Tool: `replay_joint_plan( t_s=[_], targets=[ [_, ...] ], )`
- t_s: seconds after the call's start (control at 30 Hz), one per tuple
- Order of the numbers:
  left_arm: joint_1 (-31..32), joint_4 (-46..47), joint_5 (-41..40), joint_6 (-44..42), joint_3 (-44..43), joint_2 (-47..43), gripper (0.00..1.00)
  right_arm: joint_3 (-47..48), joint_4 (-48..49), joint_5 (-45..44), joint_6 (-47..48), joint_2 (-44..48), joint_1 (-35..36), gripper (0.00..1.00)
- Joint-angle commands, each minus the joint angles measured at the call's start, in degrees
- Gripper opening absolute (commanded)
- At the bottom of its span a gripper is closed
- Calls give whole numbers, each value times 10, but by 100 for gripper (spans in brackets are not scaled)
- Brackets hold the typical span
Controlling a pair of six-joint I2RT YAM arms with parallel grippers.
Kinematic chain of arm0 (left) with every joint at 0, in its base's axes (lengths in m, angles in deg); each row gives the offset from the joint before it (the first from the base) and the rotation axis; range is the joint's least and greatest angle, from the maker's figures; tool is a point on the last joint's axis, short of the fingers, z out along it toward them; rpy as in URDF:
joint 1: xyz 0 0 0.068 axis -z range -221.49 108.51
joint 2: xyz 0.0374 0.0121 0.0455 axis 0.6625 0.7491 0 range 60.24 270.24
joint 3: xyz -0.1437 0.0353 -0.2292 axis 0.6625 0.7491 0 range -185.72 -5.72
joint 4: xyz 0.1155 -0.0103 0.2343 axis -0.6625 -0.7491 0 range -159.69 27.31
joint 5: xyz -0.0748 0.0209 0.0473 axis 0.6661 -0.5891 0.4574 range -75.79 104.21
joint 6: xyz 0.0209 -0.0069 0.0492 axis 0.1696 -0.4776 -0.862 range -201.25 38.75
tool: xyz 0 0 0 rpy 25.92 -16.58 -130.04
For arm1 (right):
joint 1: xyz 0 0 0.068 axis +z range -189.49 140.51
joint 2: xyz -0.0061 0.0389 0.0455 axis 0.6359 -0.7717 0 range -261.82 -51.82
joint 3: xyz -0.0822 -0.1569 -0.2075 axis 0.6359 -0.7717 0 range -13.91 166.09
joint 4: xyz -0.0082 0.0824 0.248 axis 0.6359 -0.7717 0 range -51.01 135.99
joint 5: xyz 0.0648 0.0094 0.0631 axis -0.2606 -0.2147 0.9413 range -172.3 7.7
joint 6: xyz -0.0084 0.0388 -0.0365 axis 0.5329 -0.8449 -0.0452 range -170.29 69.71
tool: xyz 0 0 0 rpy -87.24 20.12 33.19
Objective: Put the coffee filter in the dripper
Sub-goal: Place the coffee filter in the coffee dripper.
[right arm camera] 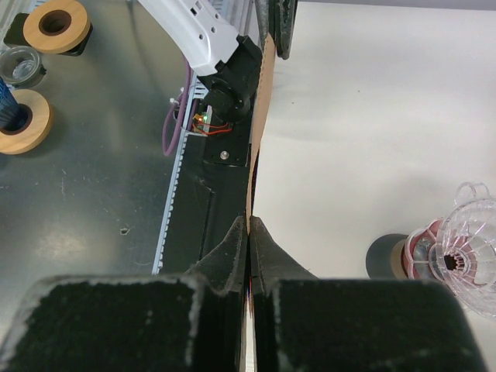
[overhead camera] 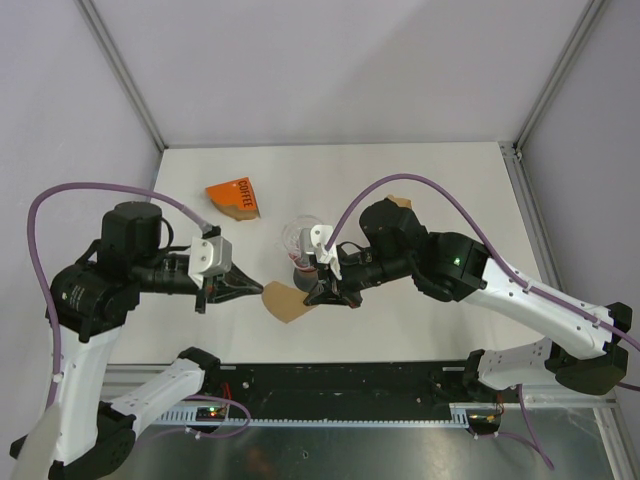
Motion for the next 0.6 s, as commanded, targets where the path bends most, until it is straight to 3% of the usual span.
replay_joint_plan(
  t_s=[0.0,0.23,0.4,0.57],
  targets=[
    [4,13,28,-1,7,-3,0,23,13,7,7,11,4,0],
    [4,1,14,-23,18,-11,0,23,15,9,6,11,4,0],
    [4,-13,-50,-55,-8,-5,0,22,13,9,6,12,4,0],
    [4,-17,-31,-57,-4,-4,0,21,14,9,6,13,5,0]
  ],
)
